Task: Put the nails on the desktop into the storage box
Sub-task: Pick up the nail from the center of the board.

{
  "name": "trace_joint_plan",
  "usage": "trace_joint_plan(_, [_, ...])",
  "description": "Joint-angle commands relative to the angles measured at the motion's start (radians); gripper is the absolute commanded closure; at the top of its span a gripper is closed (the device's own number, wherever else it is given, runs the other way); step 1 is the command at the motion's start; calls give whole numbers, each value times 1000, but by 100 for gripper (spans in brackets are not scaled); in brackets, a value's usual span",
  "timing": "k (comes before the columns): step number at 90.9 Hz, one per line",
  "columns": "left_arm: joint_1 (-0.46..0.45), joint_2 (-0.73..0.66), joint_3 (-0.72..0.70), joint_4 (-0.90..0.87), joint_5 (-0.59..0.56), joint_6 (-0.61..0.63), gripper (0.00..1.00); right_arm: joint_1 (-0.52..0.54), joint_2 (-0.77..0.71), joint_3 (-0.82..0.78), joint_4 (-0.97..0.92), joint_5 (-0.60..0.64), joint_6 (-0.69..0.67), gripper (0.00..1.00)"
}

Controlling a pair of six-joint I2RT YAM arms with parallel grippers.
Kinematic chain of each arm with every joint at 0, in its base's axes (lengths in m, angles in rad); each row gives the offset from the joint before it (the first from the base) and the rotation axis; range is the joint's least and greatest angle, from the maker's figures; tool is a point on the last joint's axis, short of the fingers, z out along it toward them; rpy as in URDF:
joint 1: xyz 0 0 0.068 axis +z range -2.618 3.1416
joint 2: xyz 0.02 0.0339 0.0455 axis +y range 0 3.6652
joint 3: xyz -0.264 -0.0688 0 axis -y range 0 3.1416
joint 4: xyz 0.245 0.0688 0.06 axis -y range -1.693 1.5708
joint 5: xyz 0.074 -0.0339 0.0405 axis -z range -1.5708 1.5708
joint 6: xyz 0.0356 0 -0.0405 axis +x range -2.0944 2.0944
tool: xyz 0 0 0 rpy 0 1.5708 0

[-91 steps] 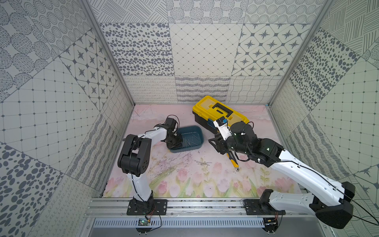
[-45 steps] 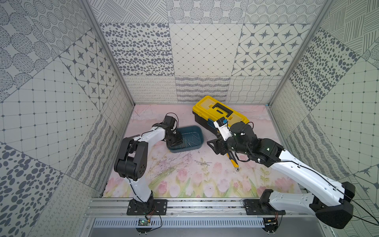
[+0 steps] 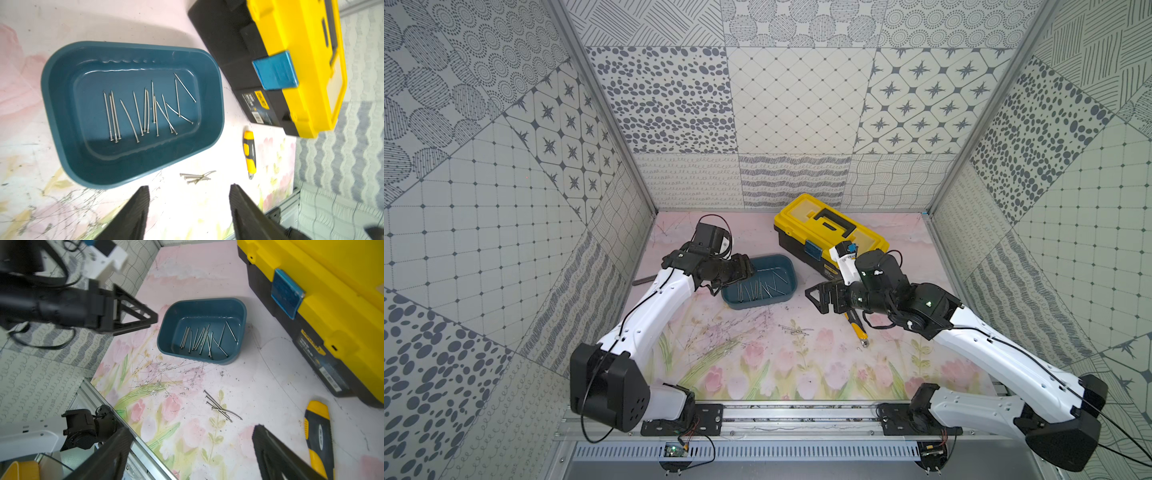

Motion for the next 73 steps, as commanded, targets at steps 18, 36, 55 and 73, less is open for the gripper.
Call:
trace_joint_plan(18, [-134, -347, -172, -193, -18, 176, 2, 47, 34, -29, -88, 93, 553, 3])
trace_joint_plan(36, [-136, -460, -250, -158, 4, 133, 1, 92, 185, -18, -100, 38, 852, 3])
trace_joint_plan(55, [-148, -557, -303, -116, -84, 210, 0, 136, 320, -27, -83, 67, 1112, 12])
trace_joint_plan(73, [-152, -602, -325, -116, -66, 304, 1, 128, 422, -46, -18, 66, 1240, 24])
